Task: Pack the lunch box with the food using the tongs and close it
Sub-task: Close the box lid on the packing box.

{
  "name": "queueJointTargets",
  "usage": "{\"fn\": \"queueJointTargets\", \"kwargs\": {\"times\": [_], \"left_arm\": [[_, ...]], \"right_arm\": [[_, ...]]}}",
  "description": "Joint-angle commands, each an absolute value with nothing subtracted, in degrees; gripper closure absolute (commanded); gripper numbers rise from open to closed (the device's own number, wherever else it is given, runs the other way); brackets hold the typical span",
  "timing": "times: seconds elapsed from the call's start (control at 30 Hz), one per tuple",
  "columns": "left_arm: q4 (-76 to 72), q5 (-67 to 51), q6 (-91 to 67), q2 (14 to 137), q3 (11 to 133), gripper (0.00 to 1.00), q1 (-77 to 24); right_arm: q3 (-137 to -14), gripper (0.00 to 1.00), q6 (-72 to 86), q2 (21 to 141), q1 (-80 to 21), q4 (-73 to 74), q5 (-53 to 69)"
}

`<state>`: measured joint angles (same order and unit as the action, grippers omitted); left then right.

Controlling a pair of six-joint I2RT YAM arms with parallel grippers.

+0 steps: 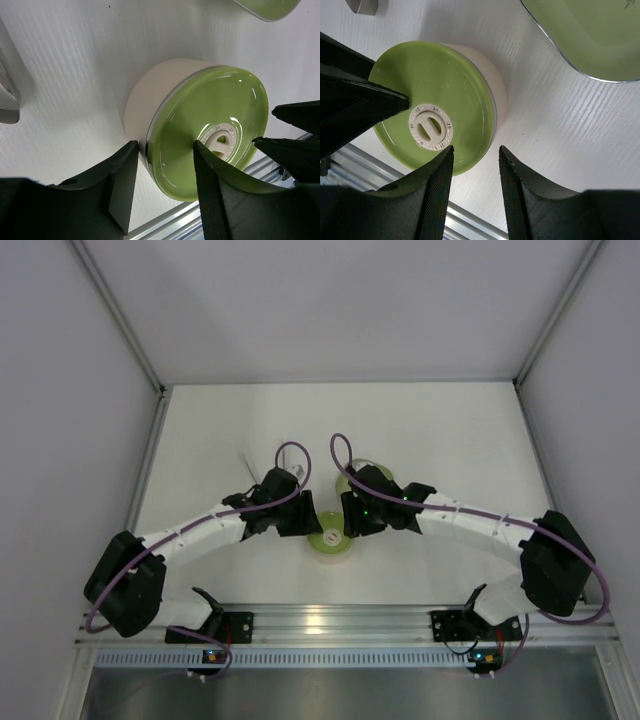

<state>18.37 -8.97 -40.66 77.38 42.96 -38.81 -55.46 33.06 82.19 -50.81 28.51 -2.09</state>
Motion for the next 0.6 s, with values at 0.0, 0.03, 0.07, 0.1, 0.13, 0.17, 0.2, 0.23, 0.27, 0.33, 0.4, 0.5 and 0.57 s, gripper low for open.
{"fn": "queueJointTargets", "kwargs": {"times": [0.0, 0.03, 0.07, 0.1, 0.13, 0.17, 0.2, 0.23, 0.27, 0.33, 0.4, 0.5, 0.57], "left_arm": [[27.25, -3.43, -38.58, 79.98, 39.38, 0.49, -39.29], [27.33, -3.43, -38.58, 79.98, 39.38, 0.49, -39.29], [27.51, -3.43, -38.50, 79.98, 39.46, 0.49, -39.29], [27.42, -3.51, -38.50, 79.98, 39.55, 0.49, -39.29], [27.42, -3.43, -38.50, 79.98, 39.64, 0.49, -39.37], [27.42, -3.43, -38.50, 80.07, 39.64, 0.49, -39.37], [27.51, -3.43, -38.50, 80.07, 39.73, 0.49, -39.38], [27.51, -3.43, -38.50, 80.16, 39.73, 0.49, -39.46], [27.60, -3.43, -38.50, 80.16, 39.81, 0.49, -39.46], [27.60, -3.43, -38.50, 80.16, 39.99, 0.49, -39.55], [27.60, -3.34, -38.50, 80.24, 39.99, 0.49, -39.55], [27.60, -3.34, -38.50, 80.42, 39.90, 0.50, -39.64], [27.60, -3.25, -38.58, 80.42, 39.82, 0.50, -39.64]], "right_arm": [[-54.67, 0.59, 33.31, 82.70, -49.83, 25.31, -1.58], [-54.67, 0.59, 33.31, 82.62, -49.83, 25.23, -1.67], [-54.67, 0.59, 33.40, 82.53, -49.83, 25.22, -1.67], [-54.67, 0.59, 33.31, 82.44, -49.75, 25.14, -1.58], [-54.67, 0.59, 33.22, 82.44, -49.75, 25.22, -1.58], [-54.75, 0.59, 33.31, 82.27, -49.66, 25.31, -1.58], [-54.76, 0.59, 33.22, 82.35, -49.57, 25.31, -1.58], [-54.76, 0.59, 33.05, 82.35, -49.57, 25.40, -1.67], [-54.76, 0.59, 33.05, 82.35, -49.48, 25.40, -1.58], [-54.76, 0.59, 33.05, 82.44, -49.48, 25.31, -1.58], [-54.58, 0.59, 33.05, 82.35, -49.48, 25.31, -1.58], [-54.40, 0.59, 33.05, 82.44, -49.39, 25.05, -1.32], [-54.06, 0.59, 33.13, 82.44, -49.31, 24.96, -1.41]]}}
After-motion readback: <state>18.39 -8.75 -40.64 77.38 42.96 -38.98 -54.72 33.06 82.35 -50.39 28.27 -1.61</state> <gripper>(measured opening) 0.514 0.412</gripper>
